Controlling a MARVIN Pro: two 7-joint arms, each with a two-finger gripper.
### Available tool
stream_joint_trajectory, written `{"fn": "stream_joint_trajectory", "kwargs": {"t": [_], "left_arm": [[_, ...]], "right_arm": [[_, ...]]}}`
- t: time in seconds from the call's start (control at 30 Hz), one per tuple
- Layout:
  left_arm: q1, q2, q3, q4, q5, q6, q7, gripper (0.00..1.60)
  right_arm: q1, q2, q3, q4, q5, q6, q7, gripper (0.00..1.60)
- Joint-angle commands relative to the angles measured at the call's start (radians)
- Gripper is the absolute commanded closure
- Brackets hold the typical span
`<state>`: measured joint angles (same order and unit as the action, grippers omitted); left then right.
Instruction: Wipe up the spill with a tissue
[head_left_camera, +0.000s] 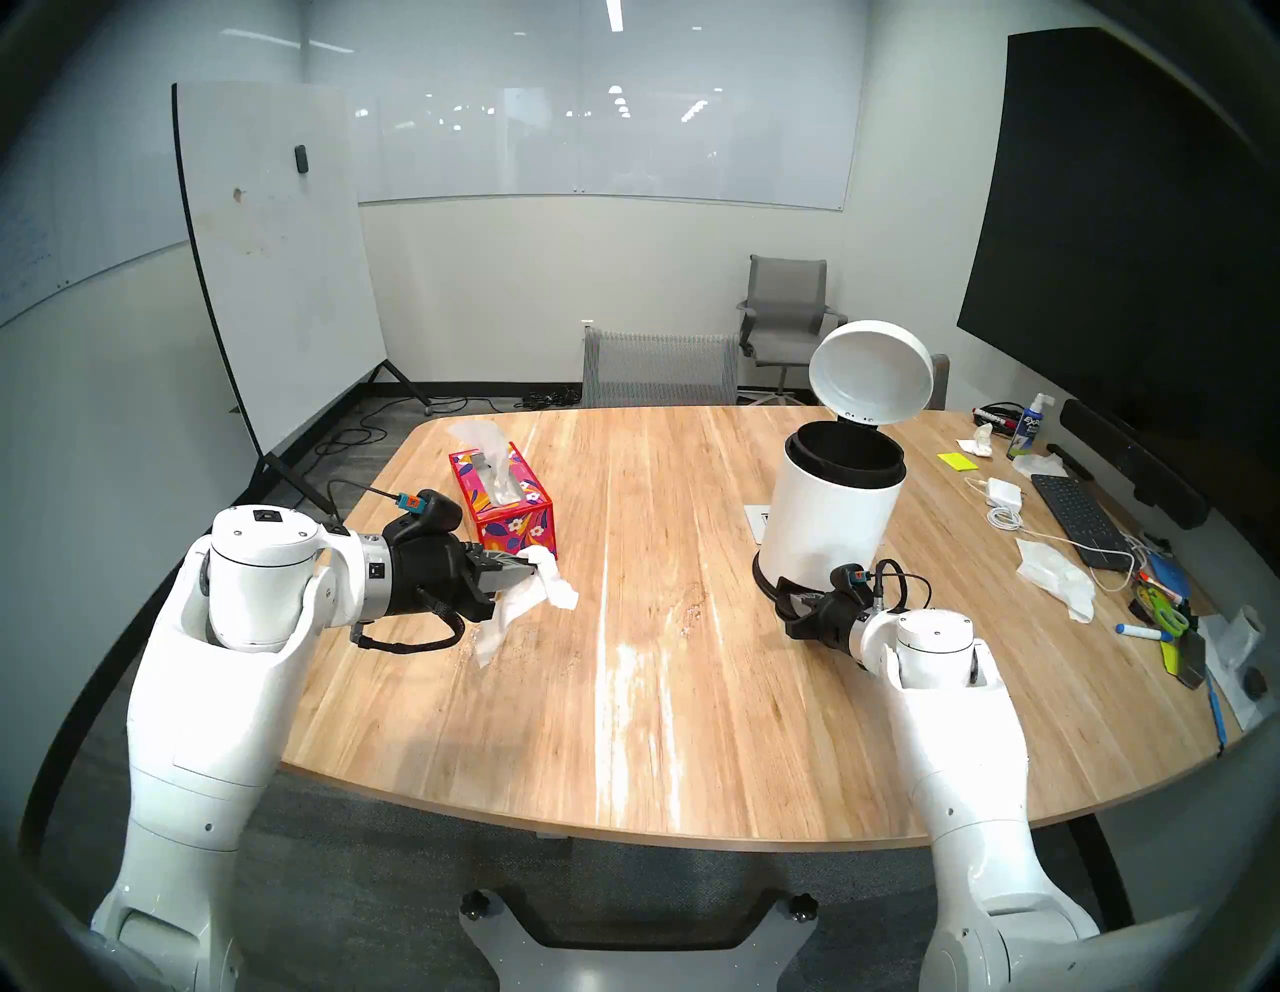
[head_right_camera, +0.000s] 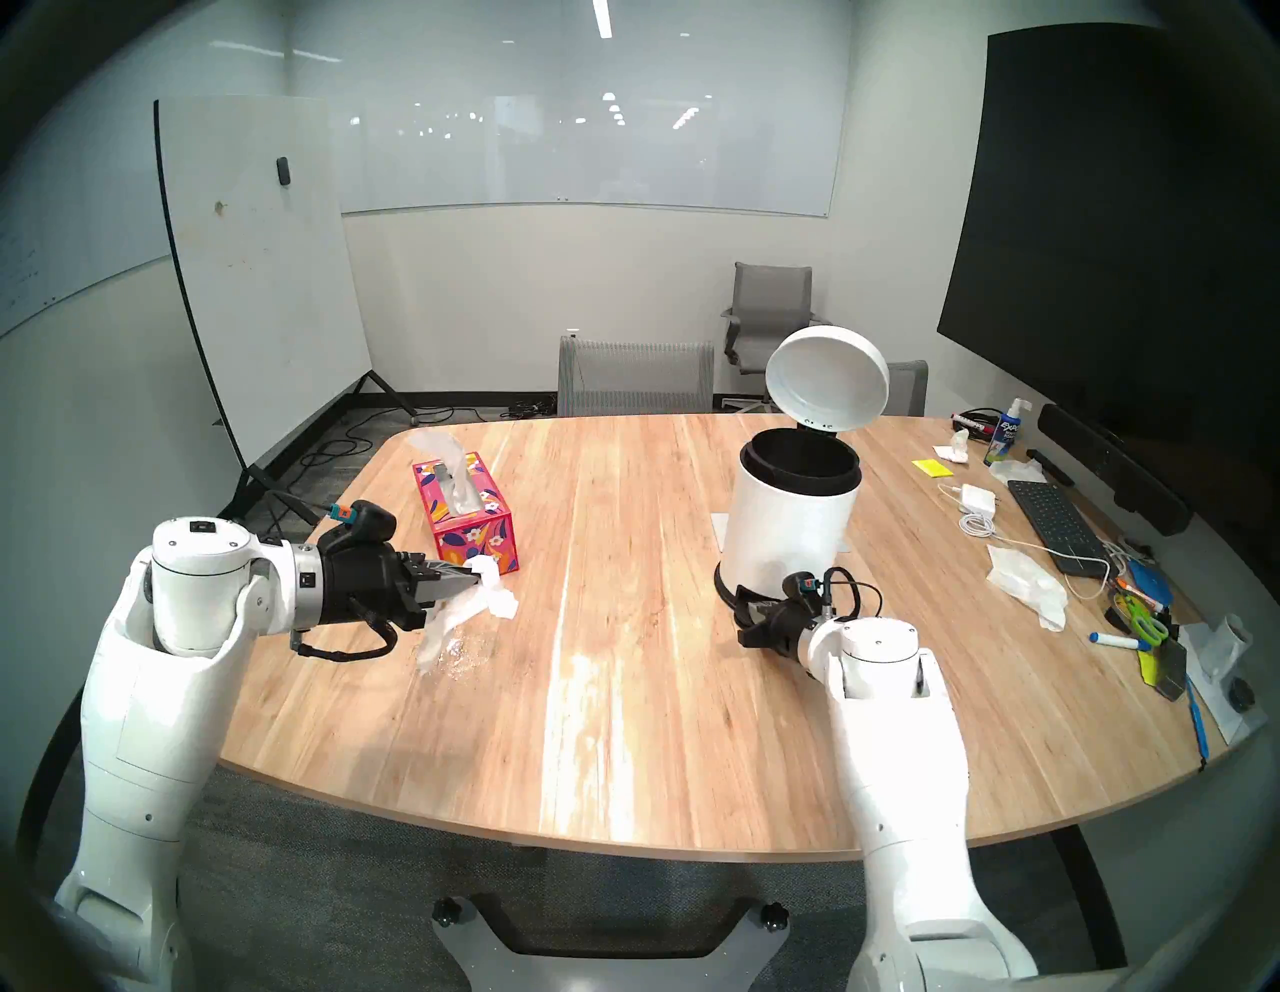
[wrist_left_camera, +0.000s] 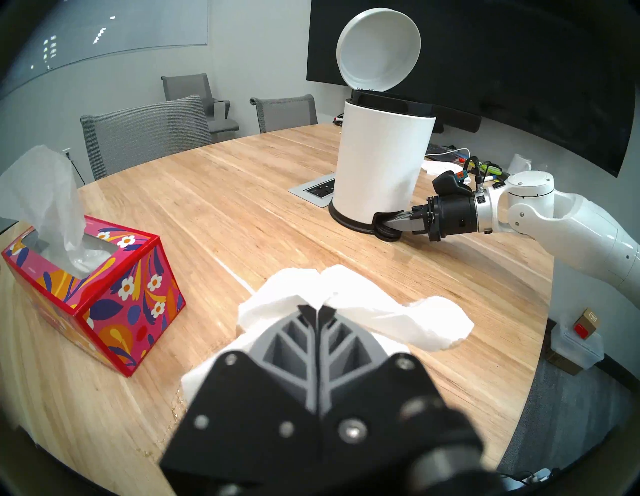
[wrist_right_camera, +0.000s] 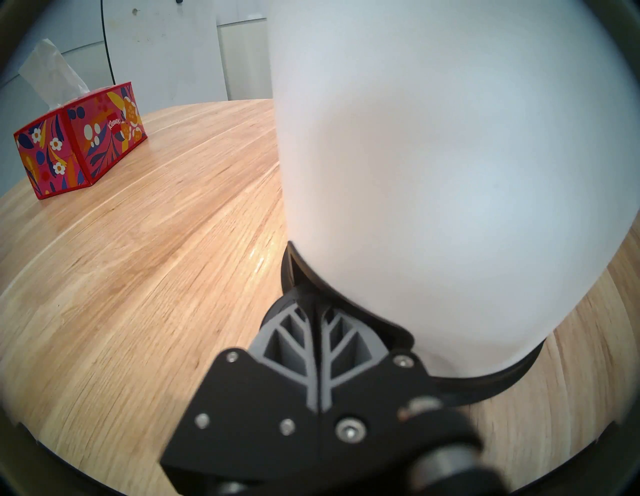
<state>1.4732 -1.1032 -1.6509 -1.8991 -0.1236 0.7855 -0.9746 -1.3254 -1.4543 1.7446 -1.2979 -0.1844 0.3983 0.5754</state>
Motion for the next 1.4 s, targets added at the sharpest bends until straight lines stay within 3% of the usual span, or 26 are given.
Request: {"fn": "stream_joint_trajectory", "kwargs": {"t": [0.0, 0.43, 1.03, 1.37], "left_arm": [[-0.057, -0.022, 0.037, -0.01, 0.01, 0.02, 0.02, 1.6], [-0.186, -0.096, 0.15, 0.027, 0.037, 0.074, 0.087, 1.6], [-0.3, -0.234, 0.313, 0.039, 0.082, 0.166, 0.185, 1.6], [-0.373, -0.3, 0.371, 0.108, 0.109, 0.174, 0.236, 1.6]], "right_arm": [[-0.022, 0.0, -0.005, 0.03, -0.008, 0.014, -0.002, 1.6], [-0.023, 0.0, -0.004, 0.028, -0.008, 0.012, -0.002, 1.6], [-0.023, -0.001, -0.004, 0.028, -0.008, 0.012, -0.002, 1.6], [-0.023, -0.001, -0.004, 0.029, -0.009, 0.012, -0.002, 1.6]]}}
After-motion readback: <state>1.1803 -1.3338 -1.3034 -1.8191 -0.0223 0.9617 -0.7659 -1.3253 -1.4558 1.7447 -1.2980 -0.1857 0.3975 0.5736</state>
